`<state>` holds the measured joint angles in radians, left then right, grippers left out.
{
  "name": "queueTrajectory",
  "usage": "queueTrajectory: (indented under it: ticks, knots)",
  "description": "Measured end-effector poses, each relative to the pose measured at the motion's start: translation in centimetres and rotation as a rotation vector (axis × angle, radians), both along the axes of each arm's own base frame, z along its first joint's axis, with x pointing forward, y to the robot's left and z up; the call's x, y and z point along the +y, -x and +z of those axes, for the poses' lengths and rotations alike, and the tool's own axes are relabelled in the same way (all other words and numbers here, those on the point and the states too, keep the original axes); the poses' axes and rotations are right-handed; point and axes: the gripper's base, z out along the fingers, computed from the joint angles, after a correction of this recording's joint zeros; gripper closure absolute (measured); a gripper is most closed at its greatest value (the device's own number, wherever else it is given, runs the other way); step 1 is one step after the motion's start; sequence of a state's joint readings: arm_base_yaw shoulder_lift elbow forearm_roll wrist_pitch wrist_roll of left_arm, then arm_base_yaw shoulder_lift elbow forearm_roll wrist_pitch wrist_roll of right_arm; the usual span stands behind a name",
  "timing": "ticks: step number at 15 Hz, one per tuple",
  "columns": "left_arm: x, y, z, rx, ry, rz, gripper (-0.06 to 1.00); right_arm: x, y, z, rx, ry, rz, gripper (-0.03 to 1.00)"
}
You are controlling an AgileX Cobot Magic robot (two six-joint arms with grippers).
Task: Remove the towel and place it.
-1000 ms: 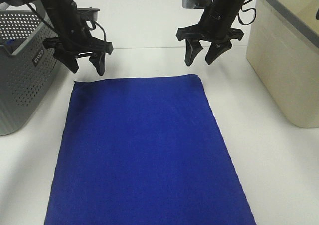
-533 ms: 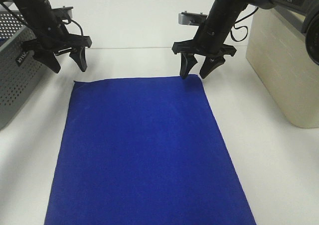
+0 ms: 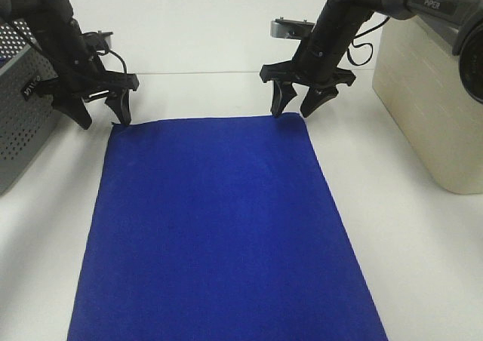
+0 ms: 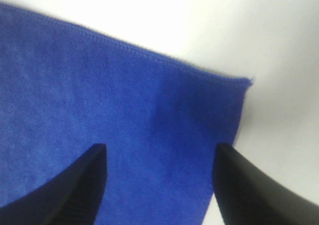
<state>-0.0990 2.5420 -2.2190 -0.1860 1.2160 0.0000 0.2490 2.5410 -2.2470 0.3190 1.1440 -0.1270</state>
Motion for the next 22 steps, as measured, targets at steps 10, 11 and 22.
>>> queueTrajectory:
  ticks: [10,11,22]
  knots:
    - [-0.1,0.1,-1.7,0.036,0.005,0.001,0.25,-3.1,-1.3,-2.2,0.002,-0.022,-0.078,0.35]
    - [-0.1,0.1,-1.7,0.036,0.005,0.001,0.25,-3.0,-1.3,-3.0,0.020,-0.024,-0.077,0.35]
    - [-1.1,0.2,-1.7,0.034,0.002,-0.026,0.25,-3.0,-1.3,-3.2,0.046,-0.027,-0.132,0.23]
